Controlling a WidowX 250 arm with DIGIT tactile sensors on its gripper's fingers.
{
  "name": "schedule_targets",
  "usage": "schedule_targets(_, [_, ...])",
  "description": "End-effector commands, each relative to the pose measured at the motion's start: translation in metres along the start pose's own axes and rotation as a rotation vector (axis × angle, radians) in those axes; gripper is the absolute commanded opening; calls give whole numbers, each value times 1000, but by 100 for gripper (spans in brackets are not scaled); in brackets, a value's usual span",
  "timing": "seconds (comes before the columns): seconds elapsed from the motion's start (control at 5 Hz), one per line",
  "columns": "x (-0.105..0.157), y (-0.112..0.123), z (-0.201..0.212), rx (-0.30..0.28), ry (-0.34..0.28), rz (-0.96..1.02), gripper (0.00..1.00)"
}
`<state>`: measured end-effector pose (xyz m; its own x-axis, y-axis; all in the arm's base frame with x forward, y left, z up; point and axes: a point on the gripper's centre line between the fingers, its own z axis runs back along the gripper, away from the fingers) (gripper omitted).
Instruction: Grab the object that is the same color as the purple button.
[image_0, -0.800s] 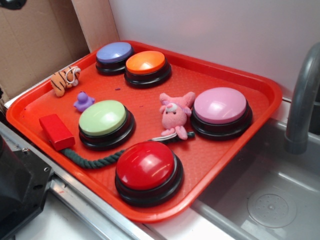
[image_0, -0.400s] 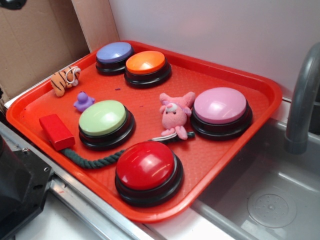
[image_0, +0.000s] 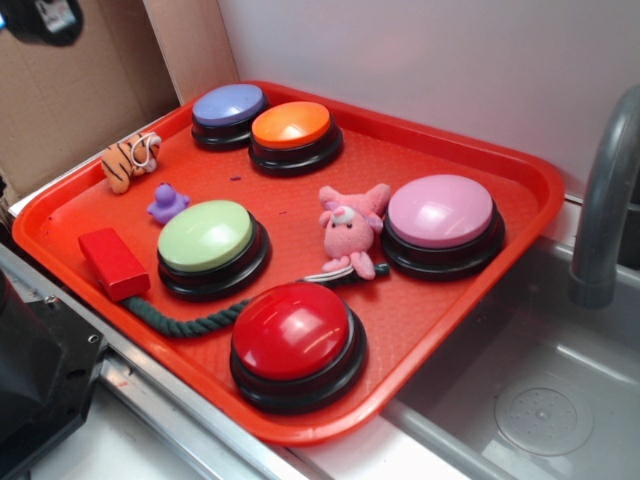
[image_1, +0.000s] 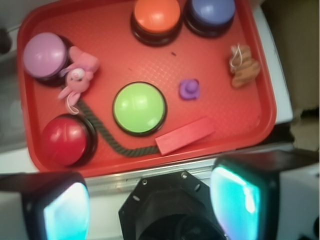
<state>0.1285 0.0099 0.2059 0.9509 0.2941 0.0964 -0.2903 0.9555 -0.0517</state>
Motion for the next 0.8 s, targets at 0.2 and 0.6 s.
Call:
schedule_targets(0.2, [36, 48, -71, 50, -9, 384, 100])
schedule_targets(0.6, [47, 65, -107, 90, -53, 535, 100])
